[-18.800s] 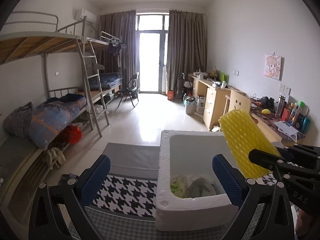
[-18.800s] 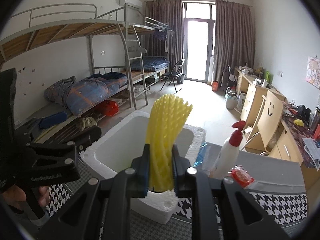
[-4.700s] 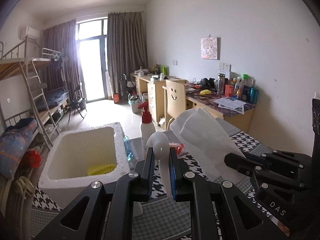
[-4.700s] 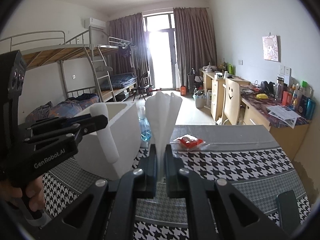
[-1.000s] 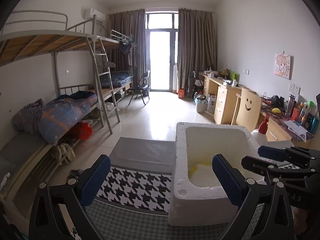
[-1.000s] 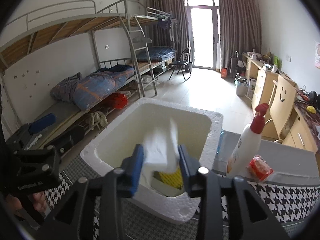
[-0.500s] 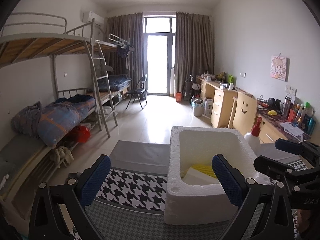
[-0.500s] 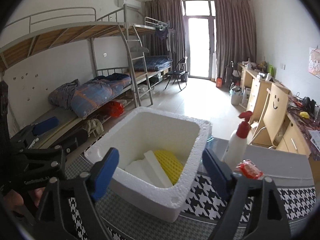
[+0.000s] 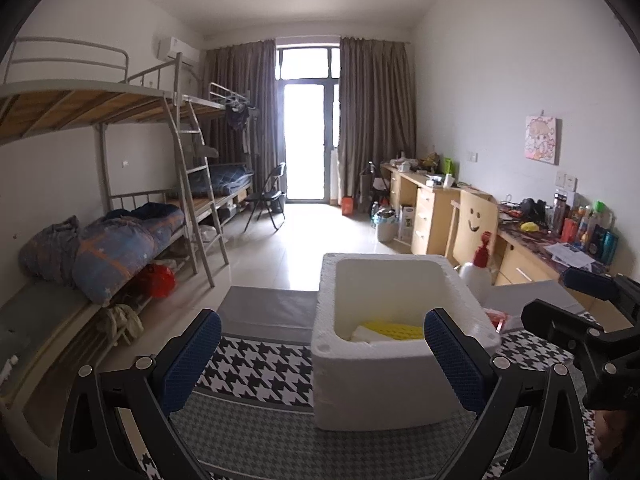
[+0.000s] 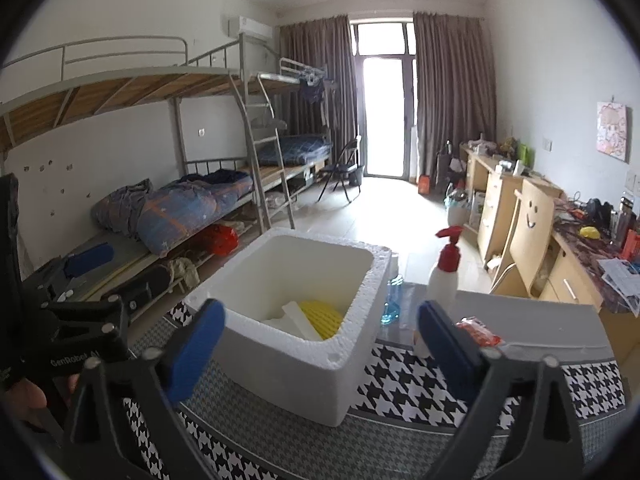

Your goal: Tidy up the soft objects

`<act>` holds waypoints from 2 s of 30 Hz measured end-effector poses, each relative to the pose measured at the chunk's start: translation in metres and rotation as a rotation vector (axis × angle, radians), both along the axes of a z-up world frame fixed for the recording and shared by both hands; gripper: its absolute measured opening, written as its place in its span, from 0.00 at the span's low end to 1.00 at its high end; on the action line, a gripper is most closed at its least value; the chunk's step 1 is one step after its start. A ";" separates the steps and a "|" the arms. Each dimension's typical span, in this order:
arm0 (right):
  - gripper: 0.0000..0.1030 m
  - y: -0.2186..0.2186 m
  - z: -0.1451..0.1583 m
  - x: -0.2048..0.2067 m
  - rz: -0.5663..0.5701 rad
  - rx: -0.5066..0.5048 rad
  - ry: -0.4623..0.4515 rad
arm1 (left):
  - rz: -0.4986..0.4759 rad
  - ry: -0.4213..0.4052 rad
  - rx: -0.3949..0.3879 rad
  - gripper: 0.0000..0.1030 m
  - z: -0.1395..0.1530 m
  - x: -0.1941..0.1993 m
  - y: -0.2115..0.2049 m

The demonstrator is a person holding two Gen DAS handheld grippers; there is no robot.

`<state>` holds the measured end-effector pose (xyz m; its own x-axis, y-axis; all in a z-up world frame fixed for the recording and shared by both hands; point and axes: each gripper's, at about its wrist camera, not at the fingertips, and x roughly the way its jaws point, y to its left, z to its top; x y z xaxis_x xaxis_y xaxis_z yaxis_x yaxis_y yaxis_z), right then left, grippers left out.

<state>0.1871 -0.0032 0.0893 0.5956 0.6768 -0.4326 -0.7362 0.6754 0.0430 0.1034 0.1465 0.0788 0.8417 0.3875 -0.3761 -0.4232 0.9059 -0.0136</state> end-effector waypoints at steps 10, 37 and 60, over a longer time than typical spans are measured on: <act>0.97 -0.023 -0.003 -0.022 -0.027 0.033 -0.012 | -0.032 -0.010 -0.003 0.99 -0.005 -0.019 -0.020; 0.97 -0.073 -0.020 -0.084 -0.089 0.075 -0.098 | -0.063 -0.114 0.053 0.99 -0.016 -0.080 -0.064; 0.99 -0.098 -0.045 -0.121 -0.141 0.129 -0.137 | -0.085 -0.145 0.053 0.99 -0.036 -0.107 -0.075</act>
<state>0.0658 -0.1015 0.0442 0.7355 0.6272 -0.2565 -0.6397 0.7675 0.0423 -0.0041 0.0711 0.0428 0.9163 0.3286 -0.2289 -0.3420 0.9395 -0.0201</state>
